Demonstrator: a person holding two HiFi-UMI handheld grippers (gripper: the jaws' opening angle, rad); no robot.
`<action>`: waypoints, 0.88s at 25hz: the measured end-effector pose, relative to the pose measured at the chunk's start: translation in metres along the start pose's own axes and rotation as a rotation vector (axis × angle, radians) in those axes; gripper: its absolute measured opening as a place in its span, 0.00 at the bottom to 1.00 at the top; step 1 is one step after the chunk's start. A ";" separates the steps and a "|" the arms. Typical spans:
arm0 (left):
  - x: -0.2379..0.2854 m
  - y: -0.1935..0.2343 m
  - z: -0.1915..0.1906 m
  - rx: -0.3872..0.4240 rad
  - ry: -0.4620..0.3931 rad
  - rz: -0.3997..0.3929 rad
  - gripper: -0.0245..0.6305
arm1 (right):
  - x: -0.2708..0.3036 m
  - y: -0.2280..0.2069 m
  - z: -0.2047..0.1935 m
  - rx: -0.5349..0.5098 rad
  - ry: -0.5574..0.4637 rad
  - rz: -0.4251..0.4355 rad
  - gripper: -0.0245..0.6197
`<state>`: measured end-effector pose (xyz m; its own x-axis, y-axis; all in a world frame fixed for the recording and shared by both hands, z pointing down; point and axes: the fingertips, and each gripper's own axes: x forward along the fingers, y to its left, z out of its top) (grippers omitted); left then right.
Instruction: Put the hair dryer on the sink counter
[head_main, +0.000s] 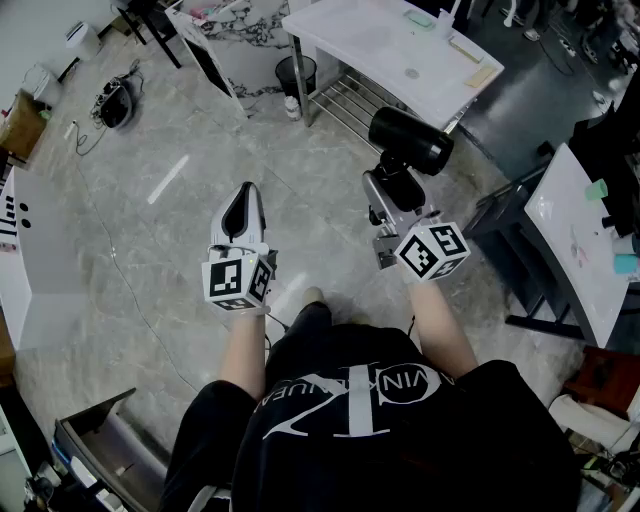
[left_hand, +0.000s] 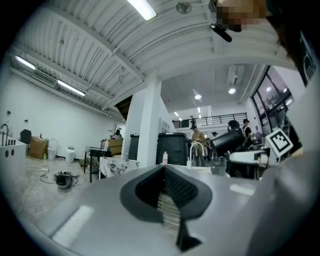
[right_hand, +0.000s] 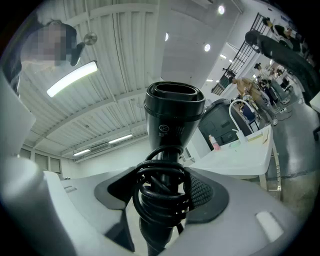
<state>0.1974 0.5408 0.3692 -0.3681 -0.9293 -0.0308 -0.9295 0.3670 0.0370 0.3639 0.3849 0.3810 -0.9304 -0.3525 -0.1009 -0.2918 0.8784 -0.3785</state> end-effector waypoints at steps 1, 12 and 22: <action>0.005 0.003 0.000 0.000 0.000 -0.005 0.04 | 0.005 -0.001 0.000 -0.004 -0.002 -0.002 0.51; 0.041 0.050 -0.003 0.014 0.014 -0.038 0.04 | 0.051 -0.002 -0.008 -0.025 -0.022 -0.054 0.51; 0.051 0.111 -0.004 0.032 -0.009 -0.022 0.04 | 0.078 0.011 -0.008 -0.031 -0.087 -0.080 0.51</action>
<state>0.0756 0.5339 0.3753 -0.3479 -0.9367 -0.0401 -0.9375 0.3480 0.0042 0.2862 0.3695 0.3762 -0.8814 -0.4472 -0.1520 -0.3721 0.8556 -0.3600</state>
